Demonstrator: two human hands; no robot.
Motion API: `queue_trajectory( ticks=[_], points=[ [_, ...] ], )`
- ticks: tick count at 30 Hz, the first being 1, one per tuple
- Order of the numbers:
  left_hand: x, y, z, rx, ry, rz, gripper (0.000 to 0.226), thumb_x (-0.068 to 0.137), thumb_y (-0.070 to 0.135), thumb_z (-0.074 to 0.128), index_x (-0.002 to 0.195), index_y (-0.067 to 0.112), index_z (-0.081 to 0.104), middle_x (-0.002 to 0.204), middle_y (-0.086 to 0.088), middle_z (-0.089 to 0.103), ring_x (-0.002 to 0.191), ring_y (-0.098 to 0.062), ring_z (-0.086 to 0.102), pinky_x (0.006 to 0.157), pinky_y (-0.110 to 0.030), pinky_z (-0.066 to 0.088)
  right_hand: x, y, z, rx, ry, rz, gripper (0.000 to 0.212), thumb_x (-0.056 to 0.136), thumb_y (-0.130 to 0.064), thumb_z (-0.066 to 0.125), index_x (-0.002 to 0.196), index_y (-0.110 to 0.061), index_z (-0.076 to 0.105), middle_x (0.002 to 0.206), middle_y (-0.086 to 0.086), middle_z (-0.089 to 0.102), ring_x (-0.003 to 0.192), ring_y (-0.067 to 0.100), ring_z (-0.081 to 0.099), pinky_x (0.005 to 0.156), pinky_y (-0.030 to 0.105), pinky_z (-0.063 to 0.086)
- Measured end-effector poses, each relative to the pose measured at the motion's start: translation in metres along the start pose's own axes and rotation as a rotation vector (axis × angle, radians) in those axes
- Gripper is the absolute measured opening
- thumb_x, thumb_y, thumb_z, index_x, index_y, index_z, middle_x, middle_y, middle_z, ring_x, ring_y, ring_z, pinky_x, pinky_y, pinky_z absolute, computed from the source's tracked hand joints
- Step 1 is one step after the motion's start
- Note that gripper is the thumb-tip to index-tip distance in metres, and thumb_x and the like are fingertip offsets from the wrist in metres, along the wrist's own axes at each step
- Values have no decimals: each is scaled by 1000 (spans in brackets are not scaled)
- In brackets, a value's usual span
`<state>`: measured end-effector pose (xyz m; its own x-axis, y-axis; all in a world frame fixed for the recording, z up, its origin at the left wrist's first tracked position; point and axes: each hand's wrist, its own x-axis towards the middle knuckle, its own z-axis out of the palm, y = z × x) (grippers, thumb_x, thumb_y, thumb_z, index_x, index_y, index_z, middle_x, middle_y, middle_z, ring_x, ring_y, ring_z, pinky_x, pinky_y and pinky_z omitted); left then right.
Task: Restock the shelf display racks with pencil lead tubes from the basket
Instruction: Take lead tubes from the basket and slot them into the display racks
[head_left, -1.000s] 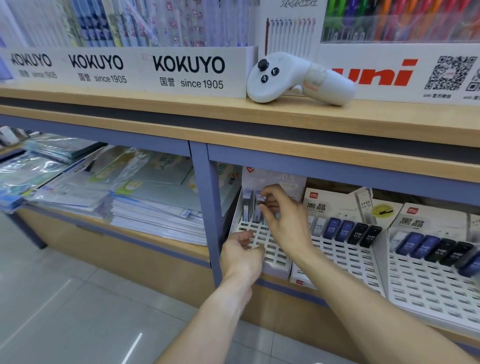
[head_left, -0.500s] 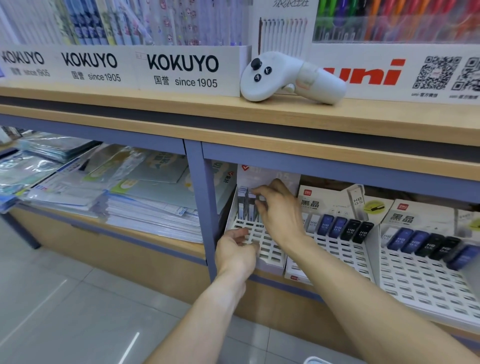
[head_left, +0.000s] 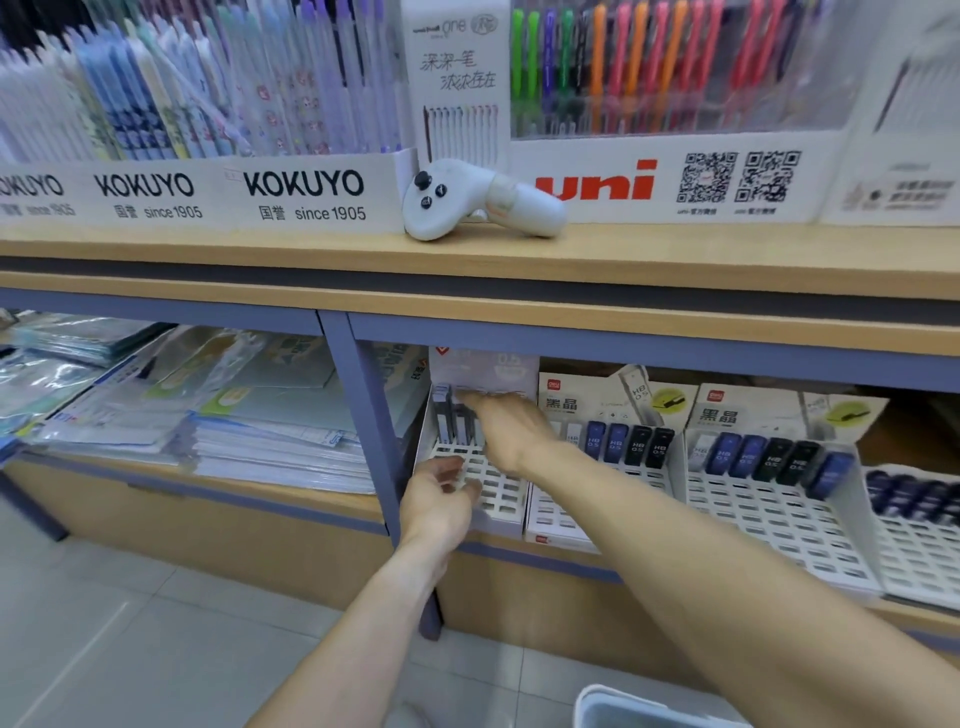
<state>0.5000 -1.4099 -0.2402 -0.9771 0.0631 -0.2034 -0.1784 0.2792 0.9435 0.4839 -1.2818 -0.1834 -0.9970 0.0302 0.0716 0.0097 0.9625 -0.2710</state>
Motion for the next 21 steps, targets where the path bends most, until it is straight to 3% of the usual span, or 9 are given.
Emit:
queue_trajectory(
  ticks=[5,8,11,13,17,19,21],
  points=[
    [-11,4,2,63,26,70,34,97,20,66,131,21,62,125,2,67,113,-18,62,104,-39,51,-29,3,4,97,49,-17,90,85,6,63,157,-31,24,123,16,62,108,37,62,83,42,54],
    [-27,3,11,184,63,197,33,99,20,62,132,23,62,129,5,65,118,-17,60,100,-34,49,-72,21,15,186,132,0,76,88,-12,68,153,-29,32,102,7,66,96,29,65,73,38,53],
    [-51,-9,34,354,35,436,31,99,24,62,129,25,61,131,6,59,118,-14,55,92,-30,45,-132,51,29,302,238,94,56,89,-27,69,141,-30,47,87,-8,66,84,16,64,72,35,52],
    [-72,-24,52,433,-68,598,29,97,24,62,126,27,61,124,8,58,107,-11,57,84,-29,45,-177,74,42,395,253,193,42,89,-31,71,129,-30,57,82,-11,65,79,9,63,71,31,51],
    [-113,-87,88,621,-416,776,25,98,26,60,123,24,62,116,4,59,107,-16,59,88,-35,49,-263,133,82,527,124,439,12,85,-27,76,92,-34,69,82,-16,70,76,-1,64,72,18,50],
    [-126,-125,105,788,-630,728,31,98,26,60,129,21,59,119,-2,58,110,-24,58,92,-39,48,-302,165,109,559,-13,599,18,84,-21,77,81,-36,69,82,-16,71,78,1,66,76,22,53],
    [-132,-160,123,930,-771,589,41,98,28,61,137,19,54,128,-8,56,119,-31,56,98,-42,46,-331,185,139,595,-207,742,14,85,-16,77,88,-29,74,86,-10,71,82,10,67,82,29,55]
  ],
)
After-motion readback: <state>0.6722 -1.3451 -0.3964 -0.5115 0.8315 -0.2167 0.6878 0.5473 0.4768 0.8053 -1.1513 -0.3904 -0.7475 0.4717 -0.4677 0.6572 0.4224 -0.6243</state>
